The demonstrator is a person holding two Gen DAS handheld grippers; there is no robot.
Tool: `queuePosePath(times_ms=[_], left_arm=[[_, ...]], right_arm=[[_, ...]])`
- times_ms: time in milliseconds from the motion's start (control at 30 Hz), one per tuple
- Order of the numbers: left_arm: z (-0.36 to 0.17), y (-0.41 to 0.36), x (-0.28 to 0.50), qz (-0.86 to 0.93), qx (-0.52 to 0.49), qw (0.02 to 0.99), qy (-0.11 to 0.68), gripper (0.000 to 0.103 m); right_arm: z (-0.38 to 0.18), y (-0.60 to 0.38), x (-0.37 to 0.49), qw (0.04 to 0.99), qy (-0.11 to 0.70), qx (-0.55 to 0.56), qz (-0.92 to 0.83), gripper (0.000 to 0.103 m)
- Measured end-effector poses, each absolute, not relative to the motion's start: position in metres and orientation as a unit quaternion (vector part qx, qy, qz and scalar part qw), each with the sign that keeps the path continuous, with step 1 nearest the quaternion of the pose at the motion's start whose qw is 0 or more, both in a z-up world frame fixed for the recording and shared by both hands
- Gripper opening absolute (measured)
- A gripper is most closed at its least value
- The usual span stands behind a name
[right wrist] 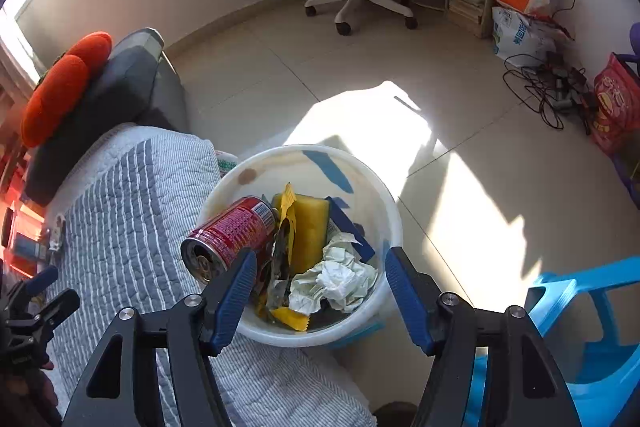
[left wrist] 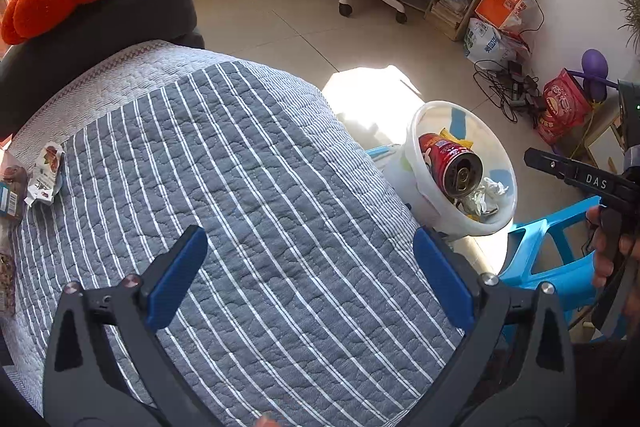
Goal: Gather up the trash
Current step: 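Move the left gripper to the pecan snack wrapper and grasp it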
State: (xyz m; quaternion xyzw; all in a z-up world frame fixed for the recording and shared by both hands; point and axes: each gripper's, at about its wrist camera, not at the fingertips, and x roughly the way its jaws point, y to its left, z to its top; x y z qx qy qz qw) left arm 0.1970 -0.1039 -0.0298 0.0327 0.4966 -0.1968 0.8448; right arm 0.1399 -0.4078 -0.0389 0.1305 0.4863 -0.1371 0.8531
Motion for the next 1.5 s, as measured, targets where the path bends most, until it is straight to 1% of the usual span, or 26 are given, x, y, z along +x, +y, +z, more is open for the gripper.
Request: queuePosePath(times_ms=[333,767,833,1000,1100,1300,1367,1433,1500], left_arm=[[-0.029,-0.045,0.179,-0.159,0.035,0.854,0.495,0.102],[-0.038,0.042,0.182,-0.083,0.007,0.866,0.493,0.102],[-0.041,0.058,0.189,-0.071,-0.012,0.864,0.498,0.102],[-0.061,0.106,0.212,-0.026,-0.089,0.851,0.517,0.102],[-0.071,0.138,0.227,0.007,-0.148,0.845,0.514,0.102],[-0.087,0.170,0.256,0.031,-0.233,0.837,0.495,0.095],[-0.094,0.175,0.264,0.035,-0.260,0.833,0.488,0.090],[-0.101,0.180,0.271,0.040,-0.287,0.829,0.479,0.080],[-0.109,0.182,0.277,0.046,-0.308,0.824,0.474,0.074]], right_arm=[[-0.034,-0.378,0.142,0.858,0.488,0.104,-0.121,0.072],[-0.036,-0.317,0.170,0.861,0.495,0.078,-0.088,0.075],[-0.039,-0.306,0.175,0.860,0.498,0.077,-0.083,0.075],[-0.048,-0.278,0.187,0.856,0.507,0.074,-0.068,0.076],[-0.054,-0.264,0.193,0.853,0.515,0.062,-0.059,0.076],[-0.061,-0.256,0.206,0.850,0.521,0.048,-0.056,0.076],[-0.065,-0.258,0.211,0.848,0.524,0.048,-0.059,0.076],[-0.068,-0.260,0.215,0.846,0.528,0.048,-0.062,0.076],[-0.071,-0.262,0.218,0.843,0.532,0.048,-0.063,0.076]])
